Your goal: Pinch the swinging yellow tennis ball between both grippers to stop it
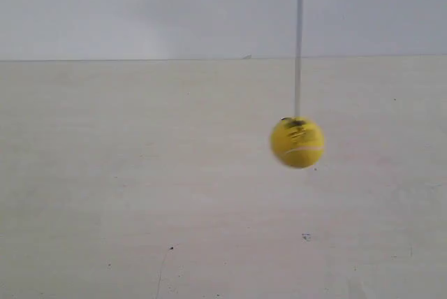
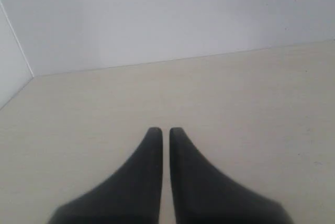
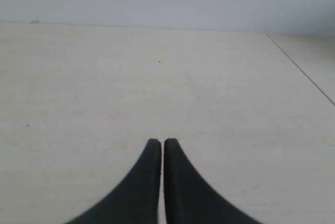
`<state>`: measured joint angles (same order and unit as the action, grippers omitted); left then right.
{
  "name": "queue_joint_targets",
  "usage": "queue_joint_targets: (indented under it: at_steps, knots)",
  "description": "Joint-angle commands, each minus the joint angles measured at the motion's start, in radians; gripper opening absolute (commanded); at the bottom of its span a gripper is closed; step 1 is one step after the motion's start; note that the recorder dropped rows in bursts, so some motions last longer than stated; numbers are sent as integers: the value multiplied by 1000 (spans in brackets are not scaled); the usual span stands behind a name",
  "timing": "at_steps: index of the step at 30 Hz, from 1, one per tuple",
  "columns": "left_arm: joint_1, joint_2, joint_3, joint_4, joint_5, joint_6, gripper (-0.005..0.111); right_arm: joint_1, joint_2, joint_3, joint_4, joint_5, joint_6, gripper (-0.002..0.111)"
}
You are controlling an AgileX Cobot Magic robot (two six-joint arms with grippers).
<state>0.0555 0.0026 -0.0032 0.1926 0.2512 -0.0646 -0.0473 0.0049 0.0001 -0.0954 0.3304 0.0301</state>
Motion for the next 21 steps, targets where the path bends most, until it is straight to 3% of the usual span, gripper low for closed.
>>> queue_joint_targets:
  at_steps: [1, 21]
  knots:
    - [-8, -3, 3, -1, -19, -8, 5, -4, -5, 0, -4, -6, -4, 0]
    - [-9, -3, 3, -1, -19, -46, 5, -4, -5, 0, -4, -71, -14, 0]
